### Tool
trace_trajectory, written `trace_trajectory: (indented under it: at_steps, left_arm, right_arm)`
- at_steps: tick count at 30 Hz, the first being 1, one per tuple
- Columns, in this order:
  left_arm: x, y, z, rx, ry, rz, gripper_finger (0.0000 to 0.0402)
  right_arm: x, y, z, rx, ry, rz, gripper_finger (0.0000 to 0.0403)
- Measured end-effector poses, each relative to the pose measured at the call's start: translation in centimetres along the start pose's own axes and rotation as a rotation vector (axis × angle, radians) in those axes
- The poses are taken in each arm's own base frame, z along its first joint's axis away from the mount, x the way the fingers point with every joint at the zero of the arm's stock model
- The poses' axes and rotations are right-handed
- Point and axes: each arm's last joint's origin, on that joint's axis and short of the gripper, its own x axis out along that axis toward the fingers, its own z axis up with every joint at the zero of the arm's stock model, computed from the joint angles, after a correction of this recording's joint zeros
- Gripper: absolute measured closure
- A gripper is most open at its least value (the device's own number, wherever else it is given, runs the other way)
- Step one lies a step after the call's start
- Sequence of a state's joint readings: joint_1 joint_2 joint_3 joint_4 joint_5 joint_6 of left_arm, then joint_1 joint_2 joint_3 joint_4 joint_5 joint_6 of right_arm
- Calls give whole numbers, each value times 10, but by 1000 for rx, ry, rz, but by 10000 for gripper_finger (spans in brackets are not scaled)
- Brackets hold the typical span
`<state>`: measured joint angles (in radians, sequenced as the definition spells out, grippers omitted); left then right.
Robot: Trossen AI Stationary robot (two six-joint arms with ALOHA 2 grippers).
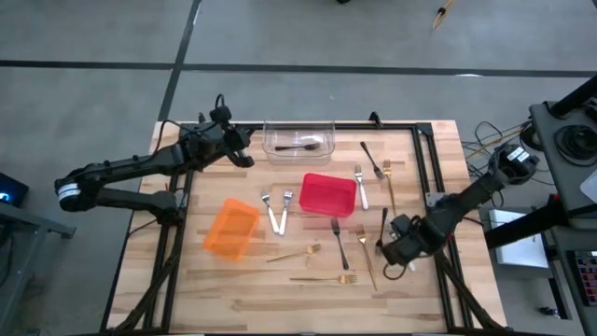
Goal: Sort silverware by color (type)
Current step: Put the white fork into the red bin
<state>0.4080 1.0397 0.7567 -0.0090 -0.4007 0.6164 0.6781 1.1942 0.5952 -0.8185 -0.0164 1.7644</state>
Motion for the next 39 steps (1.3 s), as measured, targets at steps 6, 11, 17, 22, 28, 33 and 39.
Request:
trace_trajectory:
  at_steps: [6, 11, 17, 22, 28, 33, 39]
  left_arm:
    - [0, 0, 0, -1, -2, 2, 402]
    - [0, 0, 1, -4, -7, 5, 402]
    - [0, 1, 1, -5, -11, 7, 402]
    - [0, 1, 2, -10, -18, 12, 402]
    - [0, 2, 4, -27, -37, 25, 402]
    - [0, 3, 4, -57, -42, 28, 402]
    - [0, 2, 4, -132, -40, 24, 402]
  right_arm:
    - [8, -5, -7, 17, -102, 14, 266]
    - [21, -2, -7, -12, -138, -23, 269]
    - [40, 1, -8, -50, -170, -135, 297]
    - [45, 9, -11, -70, -190, -166, 346]
    - [40, 15, -13, -81, -190, -170, 372]
    - [32, 15, -13, -113, -178, -130, 373]
    - [16, 11, -12, -144, -162, -65, 374]
